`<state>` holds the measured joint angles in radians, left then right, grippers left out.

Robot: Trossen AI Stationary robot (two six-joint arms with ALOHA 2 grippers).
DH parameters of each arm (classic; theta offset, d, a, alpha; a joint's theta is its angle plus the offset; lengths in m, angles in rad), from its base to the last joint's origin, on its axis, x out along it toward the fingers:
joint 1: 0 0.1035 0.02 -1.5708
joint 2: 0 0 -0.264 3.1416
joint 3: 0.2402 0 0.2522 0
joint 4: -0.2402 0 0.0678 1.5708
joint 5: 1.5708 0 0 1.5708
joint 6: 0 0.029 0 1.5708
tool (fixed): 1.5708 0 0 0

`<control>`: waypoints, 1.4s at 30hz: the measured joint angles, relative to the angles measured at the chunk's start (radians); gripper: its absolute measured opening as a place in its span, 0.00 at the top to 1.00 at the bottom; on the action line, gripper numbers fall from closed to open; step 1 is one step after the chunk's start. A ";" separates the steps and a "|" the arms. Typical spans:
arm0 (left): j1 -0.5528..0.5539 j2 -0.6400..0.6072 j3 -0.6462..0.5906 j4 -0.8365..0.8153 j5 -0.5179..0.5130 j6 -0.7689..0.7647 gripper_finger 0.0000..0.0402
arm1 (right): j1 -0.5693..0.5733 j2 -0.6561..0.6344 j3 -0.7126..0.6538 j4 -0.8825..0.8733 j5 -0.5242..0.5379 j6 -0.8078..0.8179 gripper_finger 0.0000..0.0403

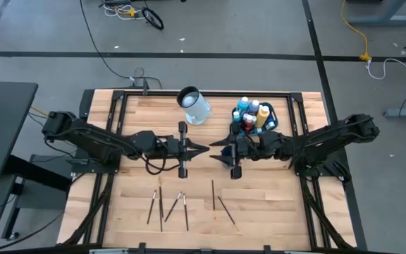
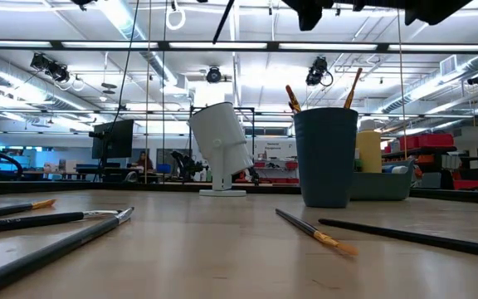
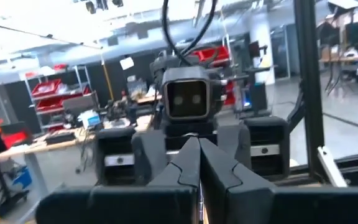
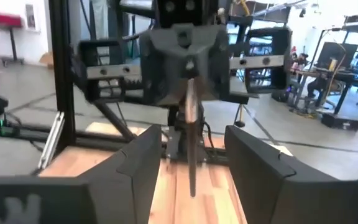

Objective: Pick & Place Paint Supplies
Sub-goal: Put the silver paintbrush into the blue cup

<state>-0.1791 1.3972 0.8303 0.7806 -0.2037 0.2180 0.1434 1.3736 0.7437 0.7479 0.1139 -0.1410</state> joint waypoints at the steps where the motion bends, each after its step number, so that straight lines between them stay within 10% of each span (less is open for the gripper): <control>1: 0.001 0.004 0.000 0.011 0.007 0.000 0.99 | -0.001 0.003 0.000 0.017 0.000 0.005 0.54; 27: 0.030 0.013 0.000 0.048 0.018 0.000 0.99 | -0.039 0.170 0.094 0.132 -0.016 0.055 0.55; 38: 0.029 0.013 0.000 0.039 0.013 -0.001 0.99 | -0.042 0.154 0.094 0.085 -0.016 0.001 0.95; 42: 0.030 0.013 0.000 0.038 0.010 0.000 0.95 | -0.035 0.098 0.094 -0.022 0.047 -0.001 0.93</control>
<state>-0.1493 1.4097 0.8307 0.8188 -0.1939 0.2177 0.1086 1.4712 0.8372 0.7264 0.1612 -0.1423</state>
